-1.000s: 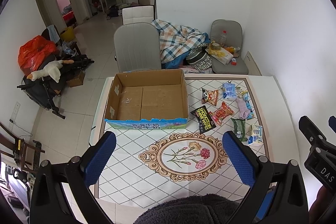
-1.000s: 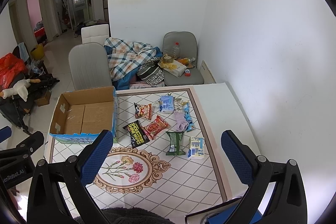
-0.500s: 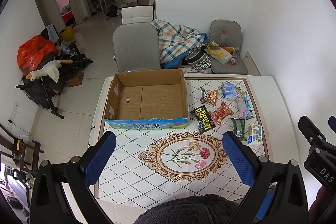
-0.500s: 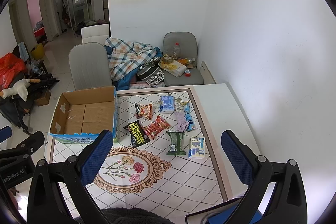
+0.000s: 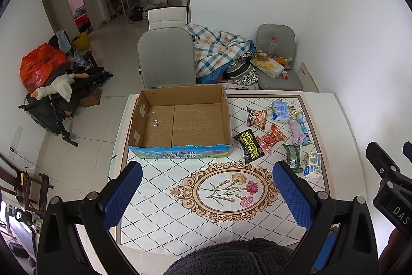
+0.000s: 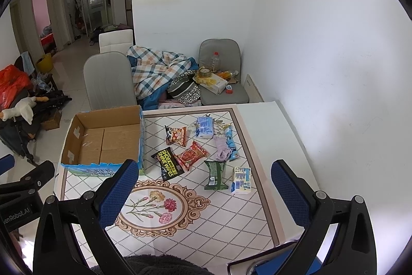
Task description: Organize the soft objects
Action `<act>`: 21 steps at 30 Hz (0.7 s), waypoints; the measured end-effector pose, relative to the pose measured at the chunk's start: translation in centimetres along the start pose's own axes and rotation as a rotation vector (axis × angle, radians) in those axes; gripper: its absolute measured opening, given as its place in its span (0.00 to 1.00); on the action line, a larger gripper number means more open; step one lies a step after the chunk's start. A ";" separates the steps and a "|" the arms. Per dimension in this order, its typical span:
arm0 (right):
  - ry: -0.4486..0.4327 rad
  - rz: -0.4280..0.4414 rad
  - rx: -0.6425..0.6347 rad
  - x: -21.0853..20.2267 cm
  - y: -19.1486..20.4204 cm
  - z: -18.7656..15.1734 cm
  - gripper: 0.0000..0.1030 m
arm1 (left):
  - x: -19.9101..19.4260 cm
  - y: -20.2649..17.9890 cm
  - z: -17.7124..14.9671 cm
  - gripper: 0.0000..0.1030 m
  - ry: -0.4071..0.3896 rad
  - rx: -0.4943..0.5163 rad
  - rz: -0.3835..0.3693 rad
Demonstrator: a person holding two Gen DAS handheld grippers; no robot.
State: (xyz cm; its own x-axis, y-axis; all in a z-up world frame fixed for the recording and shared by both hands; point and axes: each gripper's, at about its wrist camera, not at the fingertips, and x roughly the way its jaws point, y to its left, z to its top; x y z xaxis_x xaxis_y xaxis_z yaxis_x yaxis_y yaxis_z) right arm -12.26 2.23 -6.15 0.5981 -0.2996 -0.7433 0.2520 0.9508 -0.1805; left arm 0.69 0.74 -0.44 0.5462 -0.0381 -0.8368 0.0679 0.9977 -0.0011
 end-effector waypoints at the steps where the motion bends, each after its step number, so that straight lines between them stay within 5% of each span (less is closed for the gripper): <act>1: -0.002 -0.001 0.000 -0.1 0.0 0.0 1.00 | 0.0 0.0 0.0 1.00 -0.001 0.000 -0.001; 21: 0.000 0.010 -0.002 -0.4 0.4 0.2 1.00 | 0.3 0.6 0.0 1.00 0.002 -0.006 -0.007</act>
State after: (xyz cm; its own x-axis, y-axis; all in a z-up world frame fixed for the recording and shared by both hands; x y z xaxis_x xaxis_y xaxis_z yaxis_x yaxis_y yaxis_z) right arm -12.25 2.70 -5.84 0.6009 -0.2901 -0.7448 0.2443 0.9539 -0.1745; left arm 0.90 1.34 -0.65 0.5440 -0.0451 -0.8379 0.0669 0.9977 -0.0102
